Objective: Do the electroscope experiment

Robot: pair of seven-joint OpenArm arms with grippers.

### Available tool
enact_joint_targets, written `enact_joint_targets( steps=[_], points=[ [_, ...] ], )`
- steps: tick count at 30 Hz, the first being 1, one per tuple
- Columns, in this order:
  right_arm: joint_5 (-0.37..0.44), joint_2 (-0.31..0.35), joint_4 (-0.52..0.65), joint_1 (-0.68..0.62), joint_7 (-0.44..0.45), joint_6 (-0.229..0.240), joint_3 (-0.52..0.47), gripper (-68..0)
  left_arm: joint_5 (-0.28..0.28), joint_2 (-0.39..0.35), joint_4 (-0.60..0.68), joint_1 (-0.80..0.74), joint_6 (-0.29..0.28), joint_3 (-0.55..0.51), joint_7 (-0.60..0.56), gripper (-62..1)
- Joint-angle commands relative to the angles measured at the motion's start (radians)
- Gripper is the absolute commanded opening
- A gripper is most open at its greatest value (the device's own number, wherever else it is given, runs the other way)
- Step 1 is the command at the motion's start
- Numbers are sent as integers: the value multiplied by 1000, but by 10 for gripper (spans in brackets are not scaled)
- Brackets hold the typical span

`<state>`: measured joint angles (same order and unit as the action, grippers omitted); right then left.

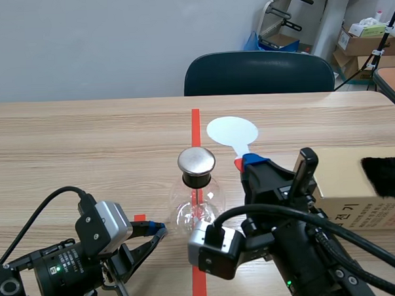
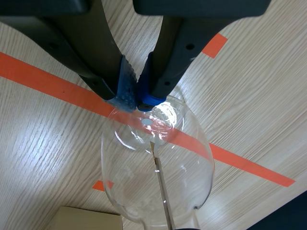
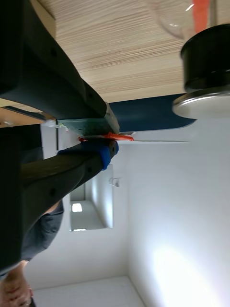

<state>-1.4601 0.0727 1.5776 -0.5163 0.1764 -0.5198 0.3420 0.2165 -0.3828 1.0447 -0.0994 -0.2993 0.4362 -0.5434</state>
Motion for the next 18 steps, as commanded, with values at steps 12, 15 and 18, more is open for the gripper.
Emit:
enact_joint_targets(
  steps=[12, 15, 18],
  points=[
    [-1, 8, 16, 1, 254, -14, -2, -658, -10, 3, 16, 8, 0, -2, -14, -568],
    [-1, 8, 16, 1, 268, -14, -2, -658, -10, 3, 16, 8, 0, -2, -14, -568],
    [-1, 8, 16, 1, 269, -14, -2, -658, -10, 3, 16, 8, 0, -2, -15, -568]
  ],
)
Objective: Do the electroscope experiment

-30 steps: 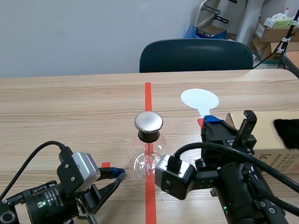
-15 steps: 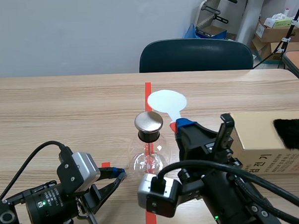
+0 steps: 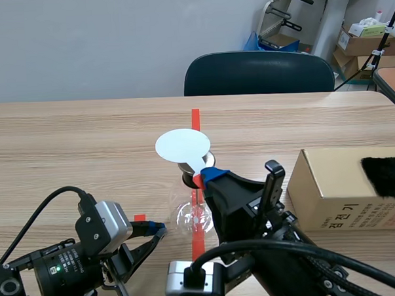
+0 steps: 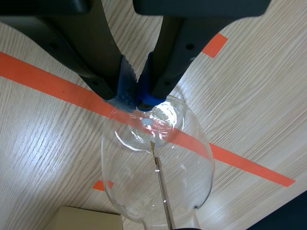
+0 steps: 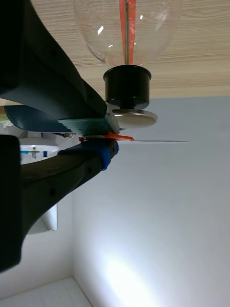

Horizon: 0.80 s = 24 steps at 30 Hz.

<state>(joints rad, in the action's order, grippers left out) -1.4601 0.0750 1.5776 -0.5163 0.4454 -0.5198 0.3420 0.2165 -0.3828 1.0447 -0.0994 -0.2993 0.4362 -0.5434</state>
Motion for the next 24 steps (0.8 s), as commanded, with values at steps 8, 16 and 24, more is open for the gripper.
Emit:
enact_joint_targets(
  steps=[8, 16, 24],
  points=[
    [-1, 6, 16, 1, -1, -14, -2, -658, -10, 3, 16, 8, 0, -2, -18, -568],
    [-1, 31, 16, -2, -61, -14, -2, -658, -10, 3, 16, 8, 0, -2, -25, -568],
    [-1, 39, 23, -2, -232, -14, -5, -658, -10, 3, 16, 8, 0, -2, -37, -568]
  ],
)
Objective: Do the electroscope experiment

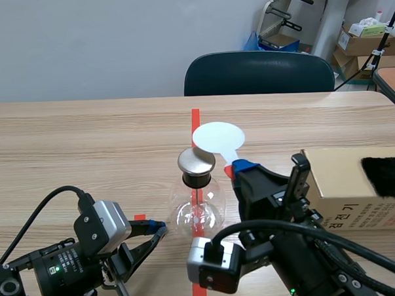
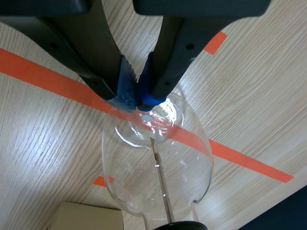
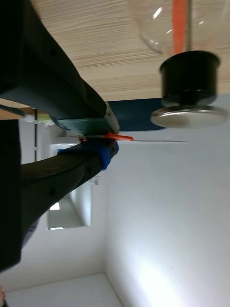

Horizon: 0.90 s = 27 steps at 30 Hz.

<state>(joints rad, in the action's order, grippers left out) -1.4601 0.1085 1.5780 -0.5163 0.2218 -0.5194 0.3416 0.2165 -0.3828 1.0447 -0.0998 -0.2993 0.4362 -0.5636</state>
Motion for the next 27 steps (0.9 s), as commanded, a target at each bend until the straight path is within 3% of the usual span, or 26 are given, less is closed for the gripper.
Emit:
enact_joint_targets(
  steps=[1, 15, 21, 27],
  points=[
    [-1, 5, 22, -2, -26, -14, -6, -658, -10, 3, 16, 9, 0, -2, -16, -568],
    [-1, 25, 22, -2, -95, -14, -66, -658, -10, 3, 16, 9, 0, -2, -16, -568],
    [-1, 25, 22, -1, -53, -14, -75, -658, -10, 3, 16, 9, 0, -2, -16, -568],
    [-1, 24, 22, -1, 60, -34, -75, -658, -10, 3, 16, 9, 0, -2, -16, -568]
  ],
)
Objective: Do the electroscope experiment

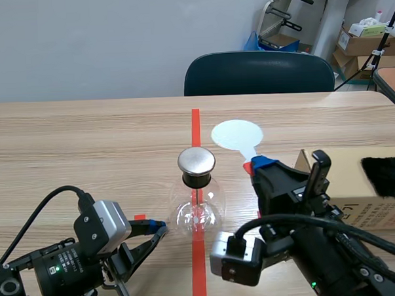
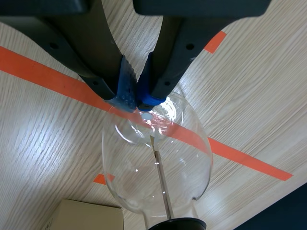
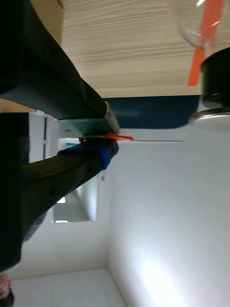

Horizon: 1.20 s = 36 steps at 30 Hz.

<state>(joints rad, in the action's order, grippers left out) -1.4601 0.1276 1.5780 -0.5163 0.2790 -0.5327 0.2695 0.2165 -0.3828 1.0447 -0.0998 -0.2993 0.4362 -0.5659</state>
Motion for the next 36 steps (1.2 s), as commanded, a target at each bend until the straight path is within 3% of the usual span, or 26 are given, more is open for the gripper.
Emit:
enact_joint_targets(
  steps=[1, 10, 17, 31, 36],
  points=[
    [-1, 5, 22, -2, 27, -29, -3, -658, -10, 3, 16, 9, 0, -2, -14, -568],
    [-1, 5, 22, -2, 213, -28, -3, -658, -10, 3, 16, 9, 0, -2, -14, -568],
    [-1, 5, 22, -2, 290, -28, -2, -658, -10, 3, 16, 9, 0, -2, -14, -568],
    [-1, 5, 22, -2, 296, -28, -2, -658, -10, 3, 16, 9, 0, -2, -14, -568],
    [-1, 5, 22, -2, 240, -27, -2, -658, -10, 3, 16, 9, 0, -2, -14, -568]
  ],
)
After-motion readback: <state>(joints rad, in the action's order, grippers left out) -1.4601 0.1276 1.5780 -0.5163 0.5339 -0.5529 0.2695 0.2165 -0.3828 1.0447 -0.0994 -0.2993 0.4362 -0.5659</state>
